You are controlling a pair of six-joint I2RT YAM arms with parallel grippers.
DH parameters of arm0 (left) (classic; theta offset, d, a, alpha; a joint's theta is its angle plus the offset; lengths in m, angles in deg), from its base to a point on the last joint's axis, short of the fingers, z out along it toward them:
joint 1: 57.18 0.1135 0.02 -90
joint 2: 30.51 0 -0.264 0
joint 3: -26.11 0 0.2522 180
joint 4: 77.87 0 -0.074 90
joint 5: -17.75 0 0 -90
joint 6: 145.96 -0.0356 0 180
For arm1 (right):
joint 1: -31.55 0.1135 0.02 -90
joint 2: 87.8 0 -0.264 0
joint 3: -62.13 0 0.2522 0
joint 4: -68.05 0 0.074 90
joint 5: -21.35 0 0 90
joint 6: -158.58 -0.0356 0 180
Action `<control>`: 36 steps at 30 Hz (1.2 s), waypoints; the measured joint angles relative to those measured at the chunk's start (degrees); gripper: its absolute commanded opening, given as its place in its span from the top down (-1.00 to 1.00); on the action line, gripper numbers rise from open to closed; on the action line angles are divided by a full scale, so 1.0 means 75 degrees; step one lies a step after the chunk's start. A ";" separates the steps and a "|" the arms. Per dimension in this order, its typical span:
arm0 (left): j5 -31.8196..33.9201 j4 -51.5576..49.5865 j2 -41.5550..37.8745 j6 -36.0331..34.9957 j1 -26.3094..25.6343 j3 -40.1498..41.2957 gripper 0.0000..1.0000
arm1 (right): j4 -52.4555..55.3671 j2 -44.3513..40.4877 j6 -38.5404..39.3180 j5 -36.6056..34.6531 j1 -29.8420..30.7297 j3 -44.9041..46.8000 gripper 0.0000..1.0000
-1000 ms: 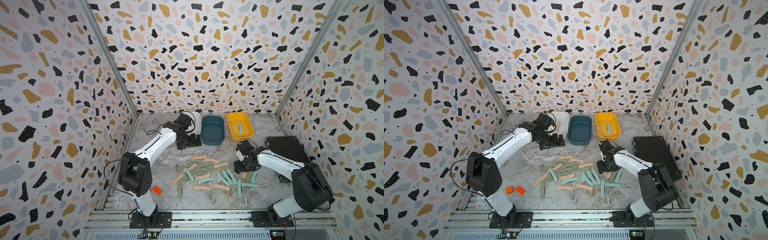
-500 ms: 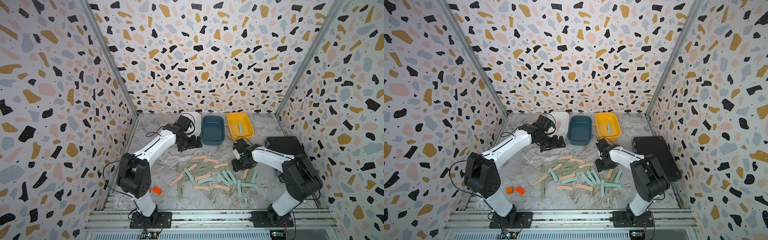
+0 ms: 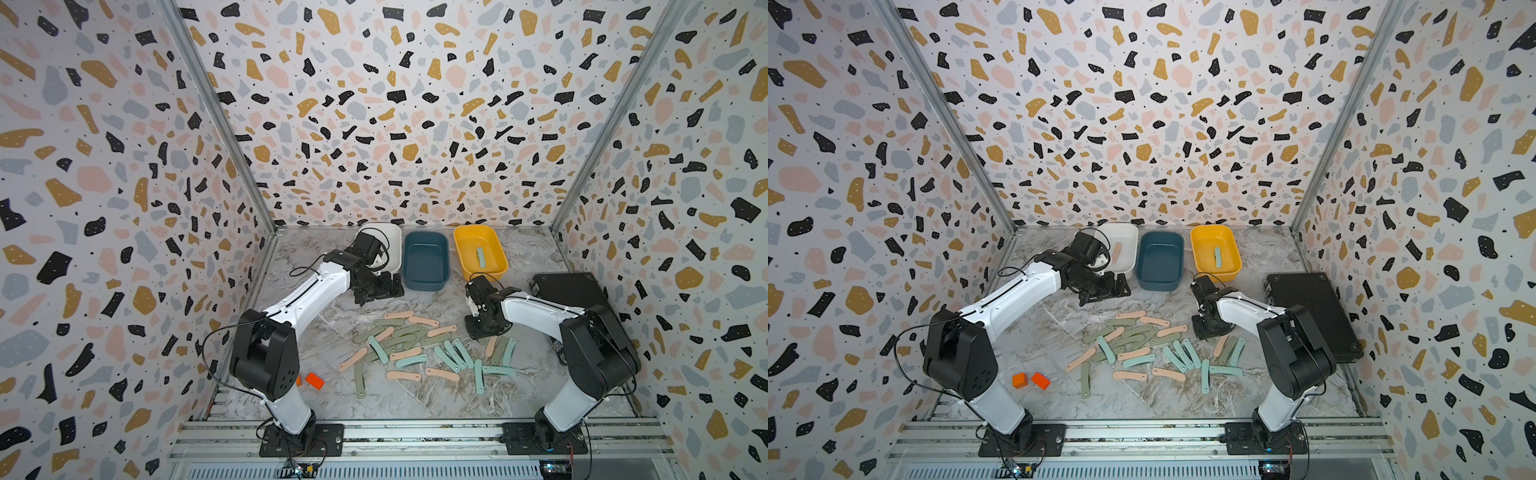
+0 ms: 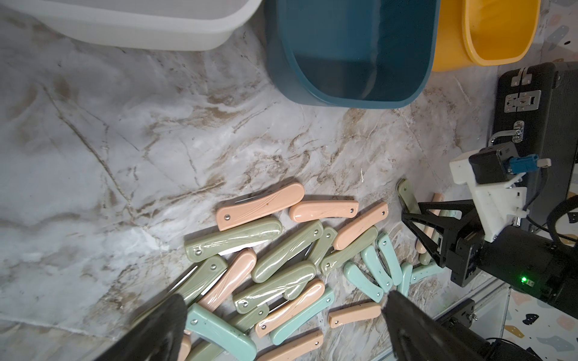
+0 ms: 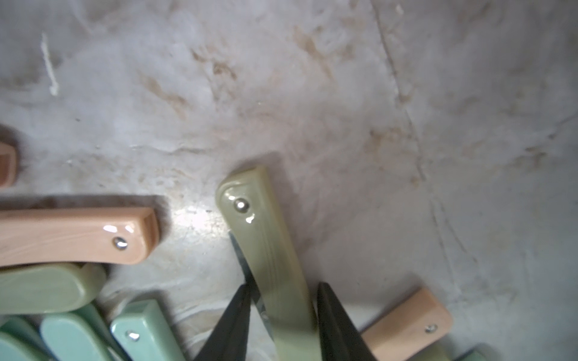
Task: Place the fruit knives into the storage box by color
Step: Pick up the fruit knife from the center of the board.
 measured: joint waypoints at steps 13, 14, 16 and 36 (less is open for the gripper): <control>0.0154 -0.0003 -0.0152 -0.0026 0.0000 0.0268 -0.98 | -0.0076 0.0087 -0.0309 0.0012 0.0000 -0.0096 0.51; 0.0166 -0.0003 -0.0178 -0.0029 0.0000 0.0280 -0.98 | -0.0076 0.0087 -0.0326 0.0012 0.0000 -0.0096 0.51; 0.0181 0.0003 -0.0210 -0.0029 0.0000 0.0280 -0.98 | -0.0076 0.0085 -0.0361 0.0012 0.0000 -0.0096 0.52; 0.0312 0.0015 -0.0318 -0.0017 0.0047 0.0595 -0.98 | 0.0152 -0.0650 -0.0516 0.0035 -0.0003 -0.0099 0.54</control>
